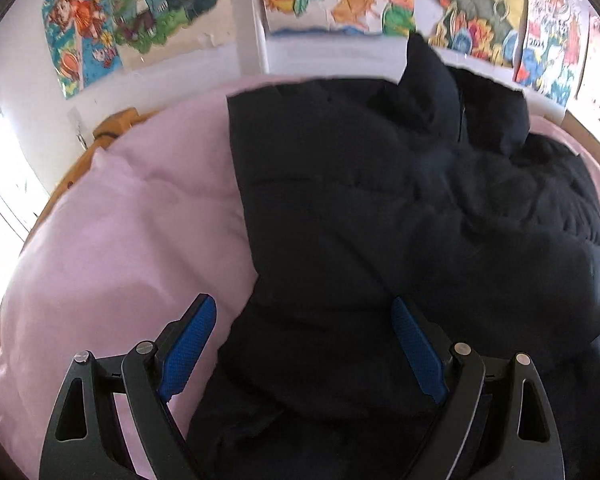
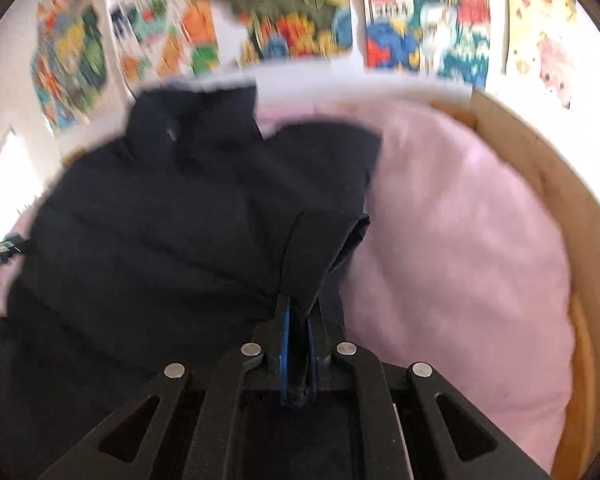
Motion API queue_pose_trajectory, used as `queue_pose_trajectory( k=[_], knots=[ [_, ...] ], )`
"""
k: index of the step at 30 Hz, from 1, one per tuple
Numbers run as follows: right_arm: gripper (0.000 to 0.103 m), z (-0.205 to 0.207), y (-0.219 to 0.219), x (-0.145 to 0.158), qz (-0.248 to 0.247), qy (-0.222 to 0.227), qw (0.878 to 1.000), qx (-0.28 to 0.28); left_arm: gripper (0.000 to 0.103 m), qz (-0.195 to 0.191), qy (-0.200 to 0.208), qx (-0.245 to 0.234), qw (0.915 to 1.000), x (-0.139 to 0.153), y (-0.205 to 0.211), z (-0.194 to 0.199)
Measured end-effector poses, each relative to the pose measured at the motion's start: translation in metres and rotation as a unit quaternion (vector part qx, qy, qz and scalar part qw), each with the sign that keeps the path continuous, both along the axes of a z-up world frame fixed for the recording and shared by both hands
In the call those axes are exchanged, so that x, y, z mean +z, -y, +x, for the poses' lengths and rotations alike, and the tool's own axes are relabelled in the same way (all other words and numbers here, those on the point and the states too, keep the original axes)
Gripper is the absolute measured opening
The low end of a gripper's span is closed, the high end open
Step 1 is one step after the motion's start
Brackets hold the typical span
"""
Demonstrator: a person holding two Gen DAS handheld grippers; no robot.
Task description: Fold large clothes
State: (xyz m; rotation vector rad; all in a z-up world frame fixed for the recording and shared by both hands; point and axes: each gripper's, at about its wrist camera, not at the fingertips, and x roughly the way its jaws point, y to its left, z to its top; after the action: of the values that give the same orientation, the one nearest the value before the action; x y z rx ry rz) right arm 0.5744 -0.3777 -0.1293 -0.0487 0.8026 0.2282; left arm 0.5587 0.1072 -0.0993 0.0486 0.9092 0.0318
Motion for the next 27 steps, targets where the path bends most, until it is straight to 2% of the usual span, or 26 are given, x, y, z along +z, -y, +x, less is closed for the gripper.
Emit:
queue_pose_trajectory(
  k=[3,5,8,10,12,14,16,17,20,24,27],
  knots=[
    [0.017,0.006,-0.006,-0.017,-0.036,-0.001,0.999,-0.001,0.090,-0.025,-0.024,0.008,0.9994,-0.016,-0.009,0.009],
    [0.017,0.011,-0.014,-0.026,-0.067,0.001,0.998,0.007,0.099,-0.038,-0.032,0.019,0.9986,-0.025,-0.016,0.012],
    [0.021,0.014,-0.020,-0.036,-0.102,0.011,0.995,0.014,0.099,-0.065,-0.030,0.026,0.9971,-0.026,-0.027,0.010],
    [0.024,0.014,-0.020,-0.034,-0.101,0.015,0.995,0.013,0.099,-0.062,-0.016,0.037,0.9973,-0.018,-0.032,0.002],
    [0.036,0.008,-0.014,-0.024,-0.093,0.028,0.995,0.010,0.099,-0.057,0.018,0.042,0.9973,-0.004,-0.033,-0.011],
    [0.066,-0.001,-0.009,-0.010,-0.084,0.051,0.995,0.007,0.099,-0.056,0.061,0.030,0.9961,0.012,-0.027,-0.023],
    [0.074,-0.013,-0.008,0.004,-0.071,0.082,0.994,0.010,0.099,-0.051,0.091,0.010,0.9945,0.025,-0.016,-0.029],
    [0.074,-0.020,-0.012,0.014,-0.074,0.107,0.991,0.015,0.099,-0.048,0.097,-0.005,0.9941,0.030,-0.005,-0.029],
    [0.076,-0.025,-0.034,0.023,-0.088,0.126,0.987,0.050,0.099,-0.022,0.075,-0.056,0.9954,0.033,0.034,-0.017],
    [0.077,0.001,-0.077,0.007,-0.133,0.095,0.981,0.105,0.099,0.043,0.034,-0.088,0.9946,0.019,0.083,0.019],
    [0.077,0.028,-0.088,-0.012,-0.152,0.060,0.981,0.108,0.099,0.079,0.006,-0.085,0.9933,-0.009,0.095,0.044]
  ],
)
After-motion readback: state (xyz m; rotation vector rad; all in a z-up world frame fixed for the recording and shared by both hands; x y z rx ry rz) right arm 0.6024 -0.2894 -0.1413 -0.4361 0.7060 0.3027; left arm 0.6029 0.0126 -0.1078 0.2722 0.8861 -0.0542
